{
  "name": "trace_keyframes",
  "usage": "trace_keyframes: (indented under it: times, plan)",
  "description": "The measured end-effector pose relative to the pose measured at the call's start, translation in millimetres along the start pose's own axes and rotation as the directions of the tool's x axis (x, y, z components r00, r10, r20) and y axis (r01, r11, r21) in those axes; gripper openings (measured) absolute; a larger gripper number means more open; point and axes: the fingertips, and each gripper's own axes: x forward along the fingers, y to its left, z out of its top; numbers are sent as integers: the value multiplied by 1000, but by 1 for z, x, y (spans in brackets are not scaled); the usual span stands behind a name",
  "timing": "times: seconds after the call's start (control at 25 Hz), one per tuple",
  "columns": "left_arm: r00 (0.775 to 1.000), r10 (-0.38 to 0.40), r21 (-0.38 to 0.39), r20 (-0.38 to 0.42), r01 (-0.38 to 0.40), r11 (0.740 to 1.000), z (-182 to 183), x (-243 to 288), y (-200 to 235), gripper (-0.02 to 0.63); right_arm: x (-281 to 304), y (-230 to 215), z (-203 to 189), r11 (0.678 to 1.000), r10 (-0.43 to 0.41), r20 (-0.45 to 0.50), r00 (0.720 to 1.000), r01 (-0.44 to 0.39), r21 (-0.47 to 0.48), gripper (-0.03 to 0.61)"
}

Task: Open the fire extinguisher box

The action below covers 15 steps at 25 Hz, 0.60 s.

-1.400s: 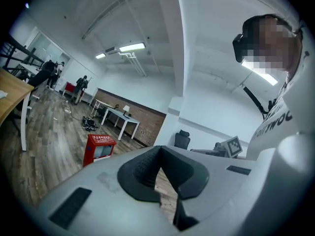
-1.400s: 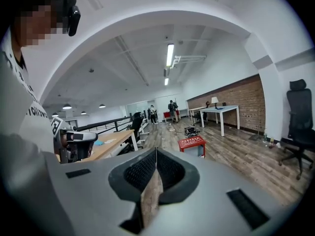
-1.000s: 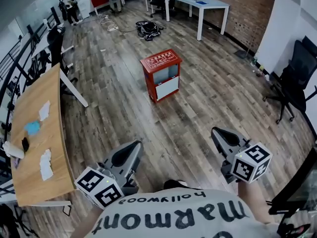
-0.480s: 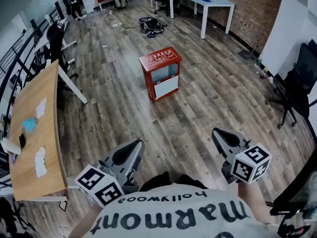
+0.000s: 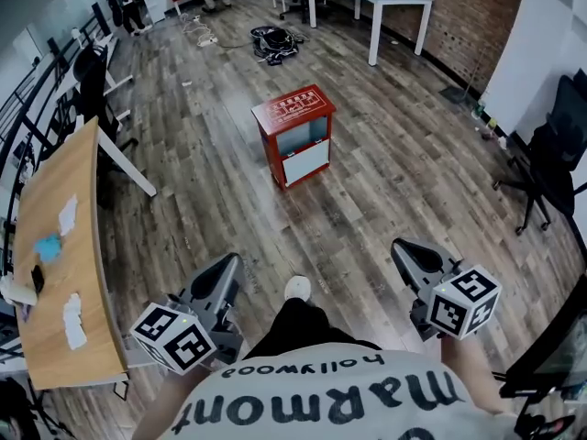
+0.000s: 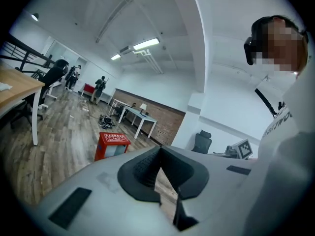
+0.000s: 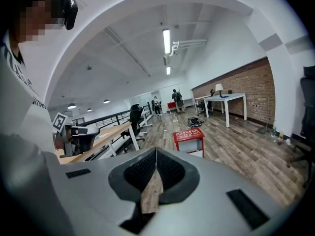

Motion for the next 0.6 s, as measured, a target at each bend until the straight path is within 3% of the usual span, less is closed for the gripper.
trace_keyframes:
  times: [0.28,0.6]
  plan:
    - [1000,2,-3,8,-2,1000,34,65,67,6,51,-35,27,998,-56,-14,998,56,15,11]
    - [1000,-3,-12,-27,2,1000,58,128,116,6,124,-67,57,998,-58,-28,998,58,19,11]
